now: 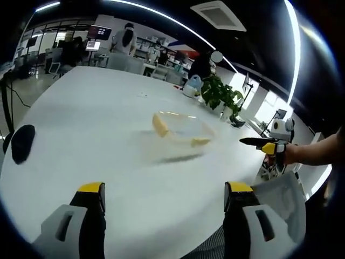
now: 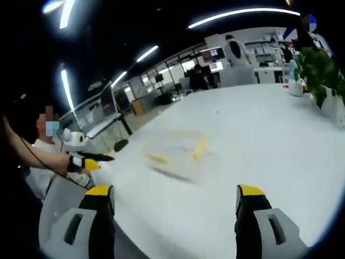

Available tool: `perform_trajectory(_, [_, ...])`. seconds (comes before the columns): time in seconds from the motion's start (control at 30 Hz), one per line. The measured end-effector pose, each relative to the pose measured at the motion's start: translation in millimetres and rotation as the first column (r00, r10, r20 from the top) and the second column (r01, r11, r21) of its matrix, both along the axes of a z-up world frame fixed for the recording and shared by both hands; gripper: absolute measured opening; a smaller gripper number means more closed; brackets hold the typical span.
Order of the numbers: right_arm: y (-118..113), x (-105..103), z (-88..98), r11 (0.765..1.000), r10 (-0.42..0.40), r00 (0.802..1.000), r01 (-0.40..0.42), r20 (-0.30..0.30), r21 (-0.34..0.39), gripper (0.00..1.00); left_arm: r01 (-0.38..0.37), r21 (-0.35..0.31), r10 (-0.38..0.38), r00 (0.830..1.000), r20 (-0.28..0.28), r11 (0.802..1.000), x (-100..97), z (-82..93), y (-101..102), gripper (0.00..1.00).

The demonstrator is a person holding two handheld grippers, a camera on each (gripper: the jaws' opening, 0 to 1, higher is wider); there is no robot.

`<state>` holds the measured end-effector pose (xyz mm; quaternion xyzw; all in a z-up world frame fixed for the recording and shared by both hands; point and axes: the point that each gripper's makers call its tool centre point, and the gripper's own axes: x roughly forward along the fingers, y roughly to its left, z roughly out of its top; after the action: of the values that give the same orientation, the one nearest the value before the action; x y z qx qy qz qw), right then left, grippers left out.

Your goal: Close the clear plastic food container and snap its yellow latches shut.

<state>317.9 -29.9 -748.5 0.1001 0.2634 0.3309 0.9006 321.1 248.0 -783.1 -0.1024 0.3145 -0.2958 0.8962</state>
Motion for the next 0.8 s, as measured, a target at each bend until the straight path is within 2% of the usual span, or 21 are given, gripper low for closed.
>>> perform_trajectory(0.2, [2.2, -9.2, -4.5, 1.0, -0.011, 1.0, 0.011, -0.003, 0.014, 0.94, -0.016, 0.006, 0.015, 1.0, 0.019, 1.0, -8.7, 1.1, -0.7, 0.92])
perform_trajectory(0.43, [2.5, -15.3, -6.4, 0.999, -0.027, 1.0, 0.027, -0.002, 0.021, 0.94, -0.057, -0.012, 0.057, 0.998, 0.014, 0.998, -14.2, -1.8, 5.8, 0.92])
perform_trajectory(0.63, [4.0, -15.9, 4.0, 0.996, -0.079, 0.996, 0.077, 0.036, 0.047, 0.93, -0.104, -0.019, 0.104, 0.994, 0.028, 0.994, -16.3, -0.9, 9.9, 0.92])
perform_trajectory(0.67, [4.4, -15.8, 6.0, 0.997, -0.078, 0.995, 0.076, 0.067, 0.028, 0.93, -0.107, -0.009, 0.107, 0.994, 0.036, 0.994, -15.7, -0.9, 11.1, 0.92])
perform_trajectory(0.73, [6.1, -16.8, 6.9, 0.997, -0.075, 0.994, 0.075, 0.084, 0.009, 0.93, -0.108, -0.009, 0.108, 0.993, 0.04, 0.994, -15.4, 0.1, 11.2, 0.91])
perform_trajectory(0.8, [6.8, -15.1, 8.6, 0.997, -0.076, 0.992, 0.075, 0.097, 0.007, 0.92, -0.117, -0.035, 0.119, 0.992, 0.035, 0.992, -15.4, 4.4, 9.0, 0.91])
